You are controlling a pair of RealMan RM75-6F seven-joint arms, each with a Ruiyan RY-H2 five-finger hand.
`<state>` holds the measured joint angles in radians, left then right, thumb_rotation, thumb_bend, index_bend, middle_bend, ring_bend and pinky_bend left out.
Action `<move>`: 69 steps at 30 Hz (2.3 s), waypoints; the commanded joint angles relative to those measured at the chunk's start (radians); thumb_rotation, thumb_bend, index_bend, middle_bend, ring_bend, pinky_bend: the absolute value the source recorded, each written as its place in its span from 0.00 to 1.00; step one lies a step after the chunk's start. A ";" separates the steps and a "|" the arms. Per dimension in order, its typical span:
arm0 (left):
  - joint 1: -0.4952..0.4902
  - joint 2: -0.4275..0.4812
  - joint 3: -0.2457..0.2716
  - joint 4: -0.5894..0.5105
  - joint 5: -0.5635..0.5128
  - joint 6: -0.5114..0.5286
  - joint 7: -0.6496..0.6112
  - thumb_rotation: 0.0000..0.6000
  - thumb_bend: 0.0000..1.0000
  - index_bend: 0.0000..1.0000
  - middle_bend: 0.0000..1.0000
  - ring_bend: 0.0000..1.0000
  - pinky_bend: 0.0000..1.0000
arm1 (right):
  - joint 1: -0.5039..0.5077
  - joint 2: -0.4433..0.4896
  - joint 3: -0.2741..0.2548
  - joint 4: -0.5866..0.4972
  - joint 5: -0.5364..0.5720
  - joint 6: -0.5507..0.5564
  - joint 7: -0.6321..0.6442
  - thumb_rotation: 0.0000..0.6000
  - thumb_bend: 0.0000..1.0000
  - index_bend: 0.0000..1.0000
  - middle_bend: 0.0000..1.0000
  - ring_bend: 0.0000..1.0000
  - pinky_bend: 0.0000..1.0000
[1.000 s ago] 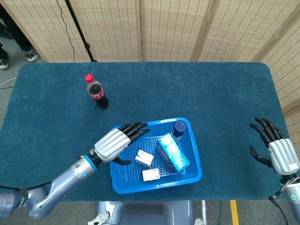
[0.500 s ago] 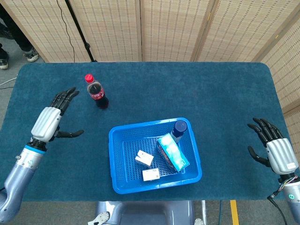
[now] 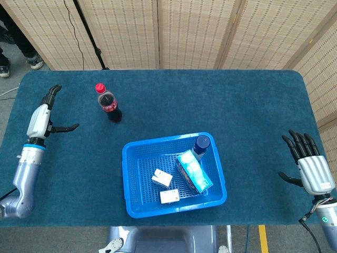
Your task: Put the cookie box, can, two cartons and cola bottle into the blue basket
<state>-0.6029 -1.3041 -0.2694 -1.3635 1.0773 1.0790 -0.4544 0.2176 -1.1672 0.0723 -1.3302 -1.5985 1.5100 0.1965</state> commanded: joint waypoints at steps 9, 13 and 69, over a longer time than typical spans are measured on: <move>-0.141 -0.177 -0.075 0.269 -0.021 -0.219 -0.108 1.00 0.00 0.00 0.00 0.00 0.00 | 0.006 0.013 -0.003 -0.017 0.011 -0.031 -0.009 1.00 0.00 0.04 0.00 0.00 0.00; -0.177 -0.229 -0.087 0.348 0.010 -0.269 -0.176 1.00 0.00 0.00 0.00 0.00 0.00 | 0.005 0.013 -0.004 -0.019 0.012 -0.033 -0.015 1.00 0.00 0.04 0.00 0.00 0.00; -0.090 0.027 -0.014 -0.410 0.450 0.030 -0.353 1.00 0.49 0.32 0.32 0.28 0.36 | 0.001 0.022 0.000 -0.045 0.024 -0.050 -0.025 1.00 0.00 0.04 0.00 0.00 0.00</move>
<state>-0.7070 -1.3063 -0.3062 -1.7347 1.5021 1.0959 -0.8216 0.2186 -1.1454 0.0718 -1.3750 -1.5745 1.4603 0.1712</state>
